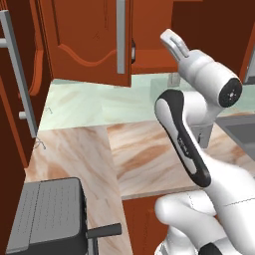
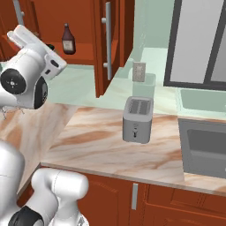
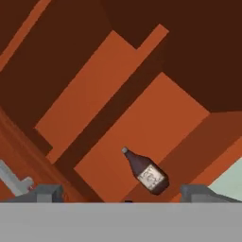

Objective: The dining table condiment station is running low on ketchup. Refill the condiment station by opening the cabinet and taking the ketchup from the cabinet and placing it on the dining table.

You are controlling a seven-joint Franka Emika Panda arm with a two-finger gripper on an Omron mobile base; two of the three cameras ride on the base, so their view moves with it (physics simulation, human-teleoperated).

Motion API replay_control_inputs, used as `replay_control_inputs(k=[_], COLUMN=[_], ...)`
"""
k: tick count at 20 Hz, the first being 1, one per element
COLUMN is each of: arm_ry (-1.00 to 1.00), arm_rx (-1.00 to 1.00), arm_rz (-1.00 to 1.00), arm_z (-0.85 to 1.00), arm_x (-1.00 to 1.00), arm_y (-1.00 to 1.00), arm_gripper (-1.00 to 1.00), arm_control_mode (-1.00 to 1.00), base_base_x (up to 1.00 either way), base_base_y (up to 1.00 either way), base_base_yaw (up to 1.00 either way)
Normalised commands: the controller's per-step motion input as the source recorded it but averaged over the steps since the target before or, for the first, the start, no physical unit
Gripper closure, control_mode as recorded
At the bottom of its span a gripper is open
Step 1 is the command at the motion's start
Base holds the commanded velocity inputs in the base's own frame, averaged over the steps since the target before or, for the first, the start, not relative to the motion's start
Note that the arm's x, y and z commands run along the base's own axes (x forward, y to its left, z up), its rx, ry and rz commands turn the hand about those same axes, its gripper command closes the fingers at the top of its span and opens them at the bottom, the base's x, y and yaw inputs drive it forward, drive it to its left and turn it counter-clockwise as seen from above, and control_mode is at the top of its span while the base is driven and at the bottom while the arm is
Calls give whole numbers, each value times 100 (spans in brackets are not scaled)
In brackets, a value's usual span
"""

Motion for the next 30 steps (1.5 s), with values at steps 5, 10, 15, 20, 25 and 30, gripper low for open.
replay_control_inputs(k=[5,10,15,20,25,30], arm_ry=[16,19,12,11,1,0], arm_rx=[24,9,7,0,0,0], arm_rz=[0,0,3,10,19,19], arm_z=[0,0,0,0,0,0], arm_x=[65,62,46,27,2,-24], arm_y=[-2,11,19,33,37,38], arm_gripper=[-100,-100,-100,-100,-100,-100], arm_control_mode=[-100,-100,-100,-100,-100,-100], base_base_x=[0,0,0,0,0,0], base_base_y=[0,0,0,0,0,0], base_base_yaw=[0,0,0,0,0,0])
